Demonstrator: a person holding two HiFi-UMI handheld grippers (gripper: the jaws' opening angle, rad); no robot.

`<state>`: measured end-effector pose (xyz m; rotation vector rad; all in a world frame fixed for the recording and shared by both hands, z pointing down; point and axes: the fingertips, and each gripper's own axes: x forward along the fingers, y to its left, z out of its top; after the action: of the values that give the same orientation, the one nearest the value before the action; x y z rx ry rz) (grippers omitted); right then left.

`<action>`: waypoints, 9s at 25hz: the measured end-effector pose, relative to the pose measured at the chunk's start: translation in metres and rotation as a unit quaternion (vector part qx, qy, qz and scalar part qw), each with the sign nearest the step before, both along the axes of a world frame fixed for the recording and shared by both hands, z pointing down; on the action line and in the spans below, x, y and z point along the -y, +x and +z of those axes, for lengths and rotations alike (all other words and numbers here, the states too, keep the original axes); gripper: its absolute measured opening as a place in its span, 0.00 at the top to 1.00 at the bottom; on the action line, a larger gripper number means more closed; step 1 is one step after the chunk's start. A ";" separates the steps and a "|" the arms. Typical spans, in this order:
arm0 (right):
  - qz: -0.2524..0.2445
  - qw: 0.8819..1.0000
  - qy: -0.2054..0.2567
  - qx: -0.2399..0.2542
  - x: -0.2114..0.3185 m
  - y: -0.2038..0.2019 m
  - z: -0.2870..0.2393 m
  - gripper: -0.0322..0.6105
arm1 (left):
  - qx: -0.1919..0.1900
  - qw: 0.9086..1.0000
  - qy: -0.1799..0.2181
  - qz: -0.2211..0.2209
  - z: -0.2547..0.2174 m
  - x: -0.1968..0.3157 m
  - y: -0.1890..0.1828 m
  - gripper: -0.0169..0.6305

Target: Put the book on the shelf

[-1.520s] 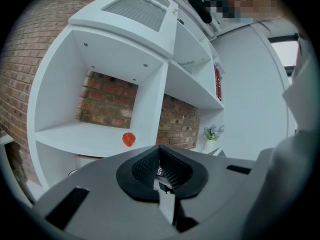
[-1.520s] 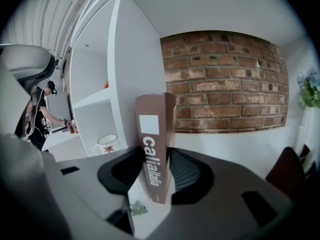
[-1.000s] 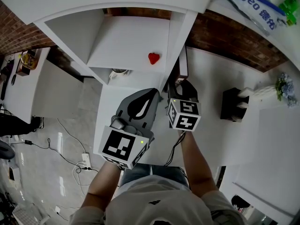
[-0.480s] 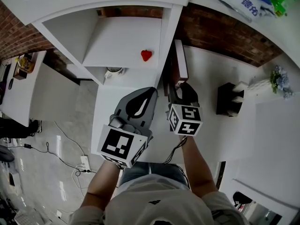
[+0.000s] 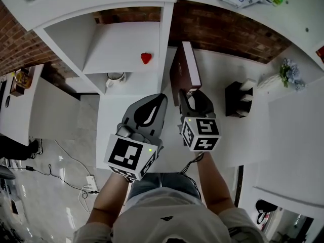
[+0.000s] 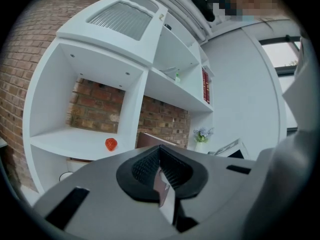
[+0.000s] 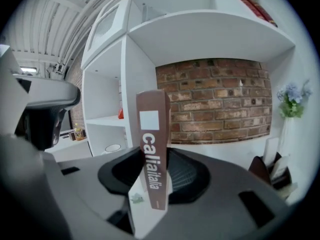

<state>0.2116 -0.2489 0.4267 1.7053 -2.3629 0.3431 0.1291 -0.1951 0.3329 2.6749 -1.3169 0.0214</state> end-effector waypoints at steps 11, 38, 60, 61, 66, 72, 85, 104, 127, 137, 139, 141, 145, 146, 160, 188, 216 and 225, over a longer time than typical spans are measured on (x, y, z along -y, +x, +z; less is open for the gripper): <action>0.010 1.000 0.019 -0.003 -0.048 0.005 -0.027 0.71 | -0.003 0.999 0.020 0.028 -0.015 -0.034 0.005 0.96; -0.035 0.998 0.047 0.008 -0.140 -0.053 -0.084 0.71 | -0.011 0.998 0.059 -0.002 -0.044 -0.121 -0.048 0.96; -0.175 0.983 0.053 0.024 -0.142 -0.166 -0.102 0.71 | 0.002 0.990 0.065 -0.128 -0.051 -0.143 -0.140 0.96; -0.180 0.982 0.053 0.024 -0.142 -0.168 -0.102 0.71 | 0.003 0.989 0.064 -0.133 -0.050 -0.143 -0.141 0.95; -0.203 0.977 0.055 0.029 -0.137 -0.174 -0.106 0.71 | 0.008 0.985 0.060 -0.160 -0.049 -0.140 -0.144 0.96; -0.230 0.971 0.060 0.031 -0.126 -0.173 -0.118 0.71 | 0.007 0.980 0.065 -0.189 -0.059 -0.134 -0.139 0.96; -0.286 0.955 0.073 0.032 -0.107 -0.171 -0.133 0.71 | 0.011 0.965 0.079 -0.248 -0.066 -0.124 -0.127 0.96; -0.205 0.973 0.097 0.047 -0.074 -0.231 -0.174 0.71 | -0.001 0.985 0.089 -0.149 -0.076 -0.063 -0.202 0.96; -0.071 0.978 0.193 0.038 -0.061 -0.252 -0.219 0.72 | -0.020 0.993 0.111 -0.020 -0.092 -0.022 -0.230 0.96; -0.049 0.987 0.151 0.039 -0.050 -0.258 -0.181 0.72 | -0.020 0.994 0.106 -0.012 -0.086 -0.013 -0.246 0.96; -0.045 0.986 0.151 0.050 -0.049 -0.259 -0.178 0.72 | -0.019 0.994 0.103 -0.011 -0.084 -0.012 -0.248 0.96; -0.042 0.984 0.166 0.055 -0.051 -0.259 -0.186 0.72 | -0.018 0.995 0.100 -0.011 -0.082 -0.011 -0.250 0.96; -0.034 0.976 0.208 0.051 -0.059 -0.255 -0.211 0.72 | -0.017 0.995 0.098 -0.011 -0.082 -0.009 -0.253 0.96; -0.031 0.975 0.216 0.050 -0.061 -0.254 -0.215 0.72 | -0.017 0.995 0.098 -0.010 -0.082 -0.009 -0.252 0.96; -0.010 0.955 0.292 0.042 -0.080 -0.253 -0.228 0.72 | -0.008 0.994 0.106 -0.002 -0.086 -0.017 -0.251 0.96; -0.035 0.928 0.351 -0.118 -0.091 -0.263 -0.235 0.72 | -0.011 0.994 0.105 -0.003 -0.088 -0.025 -0.244 0.96; -0.119 0.864 0.360 -0.331 -0.062 -0.277 -0.188 0.72 | -0.013 0.994 0.087 -0.068 -0.077 -0.023 -0.254 0.96; -0.135 0.844 0.357 -0.377 -0.048 -0.277 -0.168 0.72 | -0.015 0.993 0.085 -0.076 -0.077 -0.018 -0.253 0.96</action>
<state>-0.0658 -0.2007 0.2583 1.2887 -2.1156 -1.1753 -0.1237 -0.1768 0.2560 2.6904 -1.5744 -0.1566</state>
